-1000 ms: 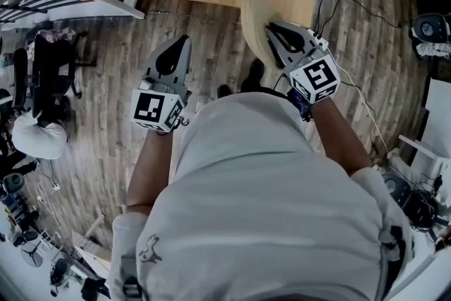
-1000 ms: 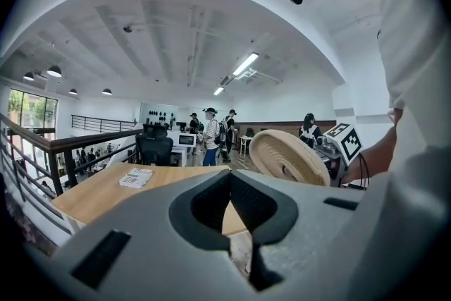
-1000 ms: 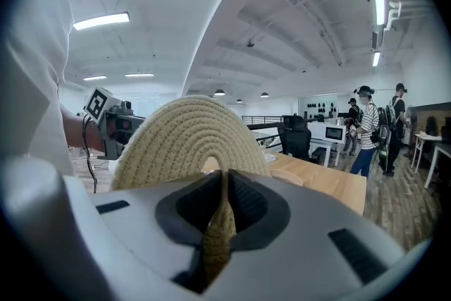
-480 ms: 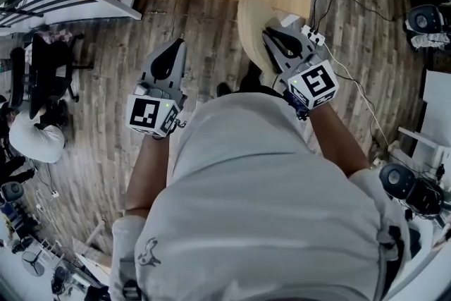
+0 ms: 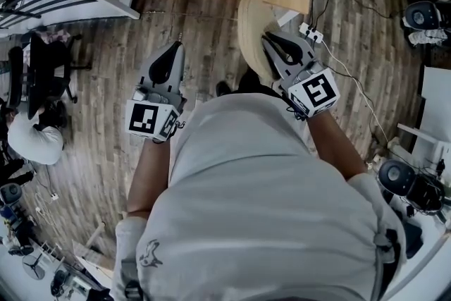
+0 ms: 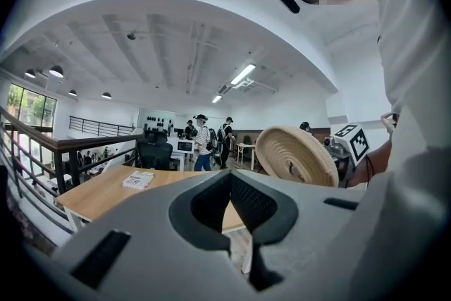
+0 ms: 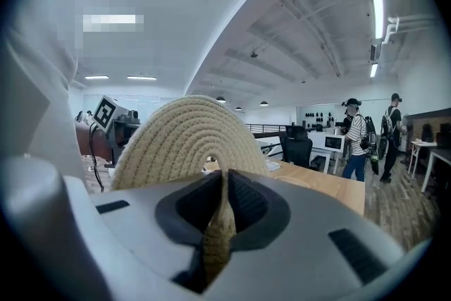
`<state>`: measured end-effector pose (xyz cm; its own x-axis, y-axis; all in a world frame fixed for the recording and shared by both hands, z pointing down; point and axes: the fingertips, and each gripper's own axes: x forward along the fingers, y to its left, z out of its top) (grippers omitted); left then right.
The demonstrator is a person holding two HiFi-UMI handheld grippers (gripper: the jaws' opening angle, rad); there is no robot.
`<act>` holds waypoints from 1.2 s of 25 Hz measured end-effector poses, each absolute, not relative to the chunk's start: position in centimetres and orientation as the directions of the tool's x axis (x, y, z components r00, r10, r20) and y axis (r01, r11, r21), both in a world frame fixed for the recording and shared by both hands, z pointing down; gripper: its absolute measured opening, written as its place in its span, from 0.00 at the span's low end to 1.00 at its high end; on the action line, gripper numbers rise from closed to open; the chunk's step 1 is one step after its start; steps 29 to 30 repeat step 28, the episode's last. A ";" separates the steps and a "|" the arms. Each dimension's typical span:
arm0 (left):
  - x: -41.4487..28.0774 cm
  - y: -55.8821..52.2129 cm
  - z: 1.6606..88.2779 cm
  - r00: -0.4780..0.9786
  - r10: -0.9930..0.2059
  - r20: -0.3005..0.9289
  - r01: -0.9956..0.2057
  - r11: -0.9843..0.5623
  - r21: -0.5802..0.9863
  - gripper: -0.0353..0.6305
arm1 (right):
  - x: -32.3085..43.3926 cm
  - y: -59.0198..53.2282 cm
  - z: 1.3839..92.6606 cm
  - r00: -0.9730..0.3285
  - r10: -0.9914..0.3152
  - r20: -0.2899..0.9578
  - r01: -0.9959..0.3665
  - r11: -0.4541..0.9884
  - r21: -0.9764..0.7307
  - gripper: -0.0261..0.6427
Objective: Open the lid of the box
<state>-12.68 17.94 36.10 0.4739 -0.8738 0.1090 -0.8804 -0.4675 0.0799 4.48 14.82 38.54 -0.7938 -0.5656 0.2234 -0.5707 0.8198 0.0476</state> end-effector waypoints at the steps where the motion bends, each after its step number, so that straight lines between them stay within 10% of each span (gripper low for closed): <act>1: -12.6 18.1 36.1 0.474 -0.874 0.108 -0.880 -0.468 0.079 0.06 | 4.5 15.0 38.5 -0.794 -0.566 0.220 -0.571 0.819 0.048 0.09; 30: -13.4 18.4 36.4 0.477 -0.874 0.098 -0.879 -0.469 0.089 0.06 | 3.7 15.7 38.5 -0.787 -0.575 0.224 -0.580 0.813 0.051 0.09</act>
